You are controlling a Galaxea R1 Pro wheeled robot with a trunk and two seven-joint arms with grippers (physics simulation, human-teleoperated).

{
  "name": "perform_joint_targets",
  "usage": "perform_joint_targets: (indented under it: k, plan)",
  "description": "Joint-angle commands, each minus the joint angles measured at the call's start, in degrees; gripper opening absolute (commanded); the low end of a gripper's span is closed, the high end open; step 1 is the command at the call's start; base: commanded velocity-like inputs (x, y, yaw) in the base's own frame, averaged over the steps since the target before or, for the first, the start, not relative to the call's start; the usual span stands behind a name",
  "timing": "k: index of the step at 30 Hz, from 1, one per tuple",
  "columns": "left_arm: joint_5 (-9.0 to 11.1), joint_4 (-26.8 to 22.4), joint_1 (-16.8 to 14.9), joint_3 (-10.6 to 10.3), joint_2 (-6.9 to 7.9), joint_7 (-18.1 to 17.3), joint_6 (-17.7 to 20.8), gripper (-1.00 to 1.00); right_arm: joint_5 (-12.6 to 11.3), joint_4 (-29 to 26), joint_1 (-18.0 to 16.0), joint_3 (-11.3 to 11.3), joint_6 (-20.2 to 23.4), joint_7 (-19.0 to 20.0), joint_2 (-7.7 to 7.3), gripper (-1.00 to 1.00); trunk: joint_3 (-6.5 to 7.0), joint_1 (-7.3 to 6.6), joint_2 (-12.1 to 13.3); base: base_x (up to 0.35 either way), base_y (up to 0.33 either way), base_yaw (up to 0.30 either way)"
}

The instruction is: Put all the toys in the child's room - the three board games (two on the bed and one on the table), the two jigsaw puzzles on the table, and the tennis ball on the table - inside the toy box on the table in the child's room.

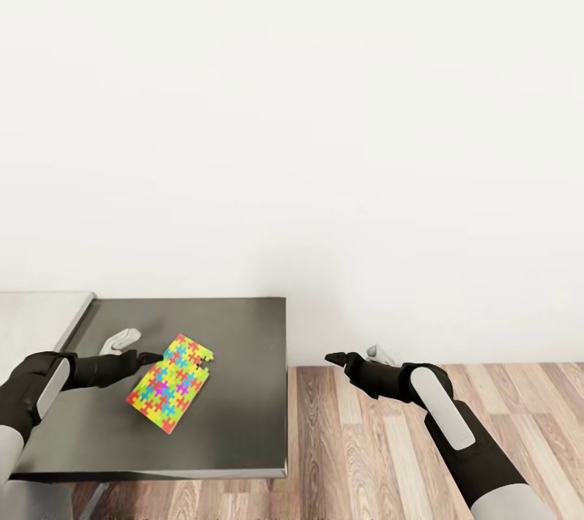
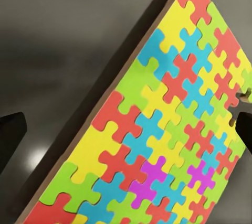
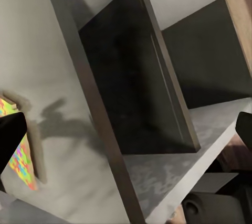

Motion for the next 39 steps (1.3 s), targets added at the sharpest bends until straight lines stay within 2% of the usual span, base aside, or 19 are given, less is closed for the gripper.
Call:
perform_joint_targets:
  k: [1, 24, 34, 39]
  plan:
    - [0.00, -0.01, -0.04, 0.13, -0.03, -0.17, 0.29, 1.00, -0.61, -0.07, -0.04, 0.12, 0.03, -0.58, -0.05, 1.00, -0.19, 0.03, -0.11, 0.000, 0.000, 0.000]
    - [0.00, -0.01, -0.04, 0.13, -0.11, -0.16, 0.29, 1.00, -0.61, -0.08, -0.04, 0.11, -0.09, -0.57, -0.03, 1.00, -2.36, 0.03, -0.11, 0.000, 0.000, 0.000]
    - [0.00, -0.01, -0.05, -0.06, -0.28, -0.16, 0.29, 1.00, -0.53, -0.06, 0.04, 0.11, -0.42, -0.58, -0.01, 1.00, -2.52, 0.03, -0.11, 0.000, -0.005, 0.000]
    - [0.00, -0.01, -0.04, -0.12, -0.22, -0.16, 0.29, 1.00, -0.53, 0.04, 0.04, 0.08, -0.44, -0.56, 0.09, 1.00, -2.53, 0.03, -0.11, 0.000, -0.182, 0.000]
